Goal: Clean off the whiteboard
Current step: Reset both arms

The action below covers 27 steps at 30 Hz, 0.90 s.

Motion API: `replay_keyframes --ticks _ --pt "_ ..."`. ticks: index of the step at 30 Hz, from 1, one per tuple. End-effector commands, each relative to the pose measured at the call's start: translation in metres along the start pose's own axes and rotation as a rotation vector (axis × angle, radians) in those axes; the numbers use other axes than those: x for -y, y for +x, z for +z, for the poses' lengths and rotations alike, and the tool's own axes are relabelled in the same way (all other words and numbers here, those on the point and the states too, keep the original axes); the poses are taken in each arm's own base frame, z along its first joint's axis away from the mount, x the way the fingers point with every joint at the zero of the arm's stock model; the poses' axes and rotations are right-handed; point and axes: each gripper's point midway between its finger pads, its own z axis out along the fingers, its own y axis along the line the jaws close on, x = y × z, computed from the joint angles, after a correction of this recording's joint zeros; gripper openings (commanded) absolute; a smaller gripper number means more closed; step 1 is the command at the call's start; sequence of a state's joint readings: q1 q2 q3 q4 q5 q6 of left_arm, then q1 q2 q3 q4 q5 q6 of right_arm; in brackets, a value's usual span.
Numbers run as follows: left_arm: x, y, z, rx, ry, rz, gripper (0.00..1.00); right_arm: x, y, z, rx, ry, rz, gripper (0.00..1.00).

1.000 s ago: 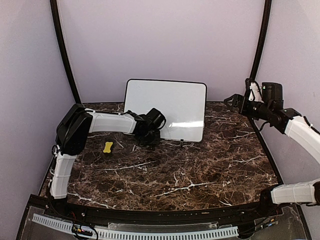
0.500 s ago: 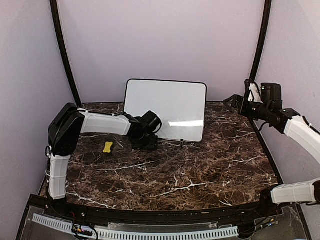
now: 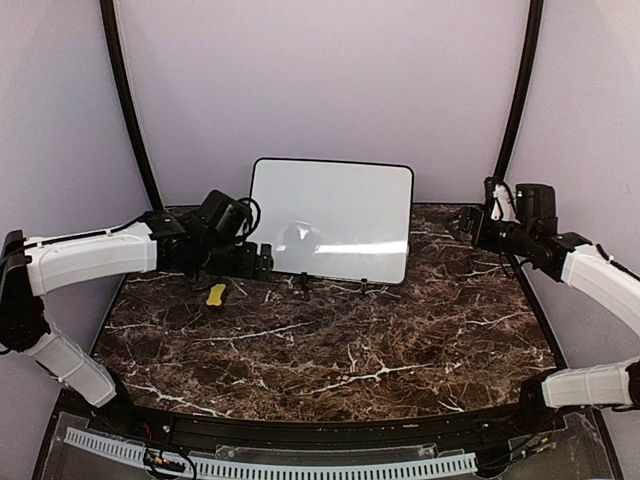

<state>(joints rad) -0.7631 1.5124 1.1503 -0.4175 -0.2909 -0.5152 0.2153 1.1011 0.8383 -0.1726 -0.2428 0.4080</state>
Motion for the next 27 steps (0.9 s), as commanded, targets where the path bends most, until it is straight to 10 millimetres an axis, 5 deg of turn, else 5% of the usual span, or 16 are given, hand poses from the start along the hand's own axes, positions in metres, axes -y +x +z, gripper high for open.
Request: replay_keyframes --ticks 1,9,20,27 --pt "-0.059 -0.009 -0.020 0.077 -0.006 -0.021 0.99 -0.009 -0.012 -0.014 0.116 -0.053 0.033 0.99" --pt "-0.097 -0.019 -0.044 0.211 0.017 0.009 0.99 0.015 0.002 -0.039 0.219 0.048 0.027 0.99" --pt "-0.124 -0.018 -0.028 0.198 0.040 -0.141 0.99 0.077 -0.005 -0.081 0.417 0.404 0.082 0.99" --pt "-0.139 -0.017 -0.024 0.191 0.028 -0.206 0.99 0.092 0.001 -0.072 0.358 0.487 0.116 0.99"
